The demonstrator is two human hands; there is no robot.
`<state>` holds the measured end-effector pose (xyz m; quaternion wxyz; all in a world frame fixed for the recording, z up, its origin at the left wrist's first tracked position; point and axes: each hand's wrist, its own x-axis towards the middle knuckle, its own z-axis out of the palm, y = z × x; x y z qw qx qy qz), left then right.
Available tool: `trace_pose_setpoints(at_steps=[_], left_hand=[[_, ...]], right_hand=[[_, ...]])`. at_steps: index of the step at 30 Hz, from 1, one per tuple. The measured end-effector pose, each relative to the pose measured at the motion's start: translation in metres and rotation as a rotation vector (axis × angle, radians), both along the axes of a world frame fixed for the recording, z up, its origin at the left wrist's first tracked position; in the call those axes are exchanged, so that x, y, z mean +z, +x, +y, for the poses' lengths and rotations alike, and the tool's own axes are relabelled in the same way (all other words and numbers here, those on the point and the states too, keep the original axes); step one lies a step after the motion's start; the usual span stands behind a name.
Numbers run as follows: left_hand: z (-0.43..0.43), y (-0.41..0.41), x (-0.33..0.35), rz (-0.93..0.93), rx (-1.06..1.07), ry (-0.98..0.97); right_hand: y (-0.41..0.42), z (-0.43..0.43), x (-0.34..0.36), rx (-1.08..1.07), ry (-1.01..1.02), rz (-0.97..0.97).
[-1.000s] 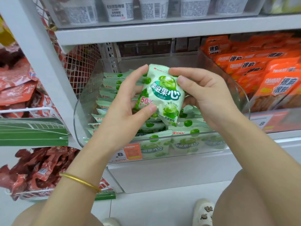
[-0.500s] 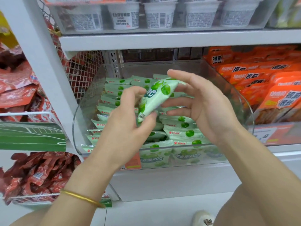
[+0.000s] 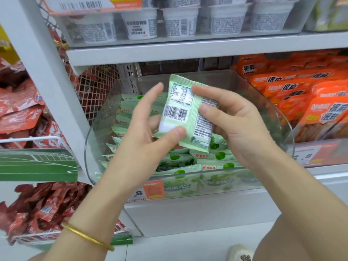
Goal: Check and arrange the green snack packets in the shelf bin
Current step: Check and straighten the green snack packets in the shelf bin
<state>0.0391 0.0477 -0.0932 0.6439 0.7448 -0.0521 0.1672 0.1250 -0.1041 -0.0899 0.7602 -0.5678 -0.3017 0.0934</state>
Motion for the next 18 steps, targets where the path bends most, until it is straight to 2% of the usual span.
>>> trace_pose_setpoints(at_steps=[7,18], left_hand=[[0.0025,-0.0020,0.0008,-0.038,-0.079,0.117],[0.0008,-0.0036,0.0030,-0.048,-0.085,0.102]], right_hand=[[-0.0006,-0.0016,0.0009,-0.022,-0.016,0.044],[0.0000,-0.0026,-0.0004,-0.030,-0.013,0.051]])
